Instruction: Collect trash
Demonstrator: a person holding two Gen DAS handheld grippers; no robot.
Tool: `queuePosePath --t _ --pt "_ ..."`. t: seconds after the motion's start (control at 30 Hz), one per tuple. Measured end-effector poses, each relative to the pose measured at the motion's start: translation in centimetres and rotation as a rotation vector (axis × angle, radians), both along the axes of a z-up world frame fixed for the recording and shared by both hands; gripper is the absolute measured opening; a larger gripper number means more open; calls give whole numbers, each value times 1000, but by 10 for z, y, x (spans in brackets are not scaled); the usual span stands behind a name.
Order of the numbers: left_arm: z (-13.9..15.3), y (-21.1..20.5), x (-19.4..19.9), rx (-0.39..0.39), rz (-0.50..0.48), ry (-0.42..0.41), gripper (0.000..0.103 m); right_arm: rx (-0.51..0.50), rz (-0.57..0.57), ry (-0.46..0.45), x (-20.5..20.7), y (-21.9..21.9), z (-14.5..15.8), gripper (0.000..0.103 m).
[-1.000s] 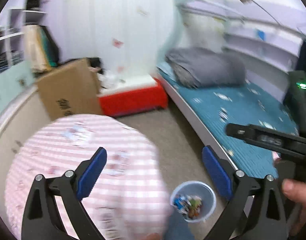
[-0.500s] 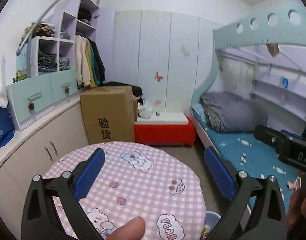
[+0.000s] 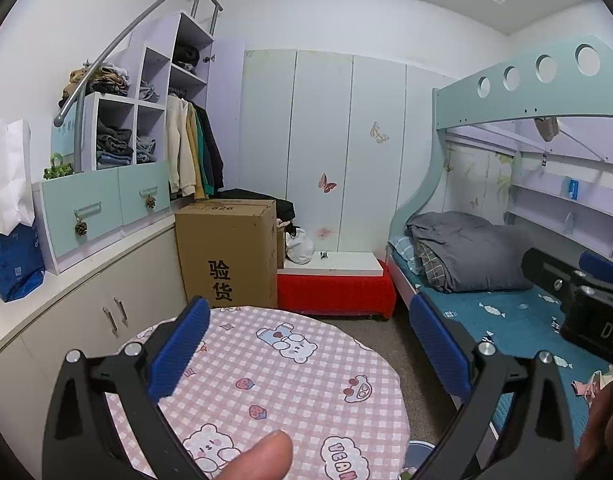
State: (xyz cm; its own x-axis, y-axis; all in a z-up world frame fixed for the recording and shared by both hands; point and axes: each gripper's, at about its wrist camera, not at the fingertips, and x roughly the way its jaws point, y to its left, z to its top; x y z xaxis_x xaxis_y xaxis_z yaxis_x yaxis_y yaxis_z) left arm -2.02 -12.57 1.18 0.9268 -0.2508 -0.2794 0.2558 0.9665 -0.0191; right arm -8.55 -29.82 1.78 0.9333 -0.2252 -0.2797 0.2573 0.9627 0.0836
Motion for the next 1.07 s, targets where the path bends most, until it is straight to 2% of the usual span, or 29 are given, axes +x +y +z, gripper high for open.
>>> queuePosePath --t 0.7,1.07 --pt "-3 -8 -5 -3 -31 5 98 -6 -23 20 -3 -4 -5 97" --pt "-3 -9 -2 13 -10 16 98 3 -18 29 0 -6 -8 97"
